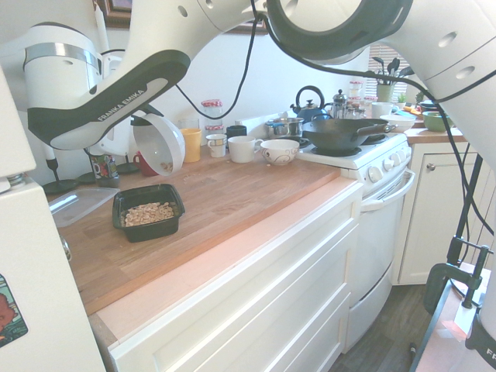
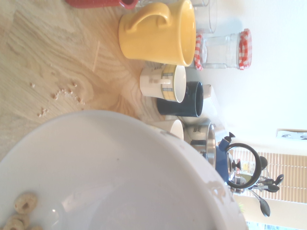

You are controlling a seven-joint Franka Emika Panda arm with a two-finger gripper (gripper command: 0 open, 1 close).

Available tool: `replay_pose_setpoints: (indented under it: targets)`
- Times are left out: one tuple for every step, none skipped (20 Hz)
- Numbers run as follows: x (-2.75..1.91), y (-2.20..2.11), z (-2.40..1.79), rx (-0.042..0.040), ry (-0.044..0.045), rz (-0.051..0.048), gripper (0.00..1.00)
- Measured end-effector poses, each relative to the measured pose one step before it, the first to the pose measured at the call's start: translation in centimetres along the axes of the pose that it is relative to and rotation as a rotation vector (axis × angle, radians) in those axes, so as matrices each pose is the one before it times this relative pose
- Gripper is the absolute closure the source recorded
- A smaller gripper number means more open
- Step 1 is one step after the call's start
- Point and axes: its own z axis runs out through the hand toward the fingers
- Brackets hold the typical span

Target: Put the cereal into the box

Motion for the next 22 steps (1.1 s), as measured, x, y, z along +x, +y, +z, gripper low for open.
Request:
replay_pose_setpoints:
  targets:
    - [0.09, 0.018, -0.017, -0.00009, -0.00829, 0.00453, 1.0]
    - [0.108, 0.041, -0.071, 0.00554, -0.01444, 0.006, 1.0]
    - [0.16, 0.066, -0.08, 0.01135, -0.01947, 0.00806, 1.0]
    - [0.203, 0.146, -0.164, 0.01936, -0.02989, 0.0117, 1.0]
    - [0.463, 0.338, -0.303, 0.02618, -0.03253, 0.0192, 1.0]
    - [0.695, 0.535, -0.523, 0.02977, -0.03084, 0.02344, 1.0]
    - [0.907, 0.709, -0.649, 0.03257, -0.03015, 0.02846, 1.0]
    - [1.115, 0.863, -0.637, 0.03321, -0.02939, 0.03222, 1.0]
    - [1.263, 0.985, -0.435, 0.02929, -0.02792, 0.0328, 1.0]
    - [1.357, 1.085, 0.064, 0.02385, -0.03252, 0.03226, 1.0]
    - [1.529, 1.212, 0.511, 0.02165, -0.0361, 0.03185, 1.0]
    - [1.61, 1.272, 0.826, 0.0206, -0.04019, 0.03125, 1.0]
    - [1.704, 1.312, 0.967, 0.0227, -0.04476, 0.03274, 1.0]
    - [1.708, 1.202, 1.095, 0.0273, -0.04673, 0.03001, 1.0]
    - [1.6, 1.087, 1.212, 0.03239, -0.05247, 0.02828, 1.0]
    - [1.195, 0.774, 1.212, 0.0326, -0.05151, 0.02146, 1.0]
    - [0.989, 0.655, 1.391, 0.03486, -0.05658, 0.01942, 1.0]
    - [0.731, 0.525, 1.502, 0.03339, -0.05462, 0.01581, 1.0]
    - [0.507, 0.422, 1.384, 0.03206, -0.0498, 0.01418, 1.0]
    - [0.337, 0.344, 1.385, 0.03175, -0.0501, 0.0143, 1.0]
    - [0.289, 0.357, 1.404, 0.0315, -0.04884, 0.01442, 1.0]
    - [0.345, 0.409, 1.317, 0.03411, -0.04651, 0.01504, 1.0]
